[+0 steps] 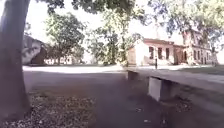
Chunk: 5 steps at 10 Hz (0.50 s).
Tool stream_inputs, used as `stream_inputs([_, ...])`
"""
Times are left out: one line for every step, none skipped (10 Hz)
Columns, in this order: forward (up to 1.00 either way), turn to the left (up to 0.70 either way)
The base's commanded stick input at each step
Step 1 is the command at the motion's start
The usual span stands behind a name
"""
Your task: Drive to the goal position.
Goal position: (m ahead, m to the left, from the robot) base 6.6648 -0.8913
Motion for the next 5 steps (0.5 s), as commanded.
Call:
stream_inputs([0.70, 0.14])
stream_inputs([0.70, 0.14])
stream_inputs([0.70, 0.14])
stream_inputs([0.70, 0.14])
stream_inputs([0.70, 0.14])
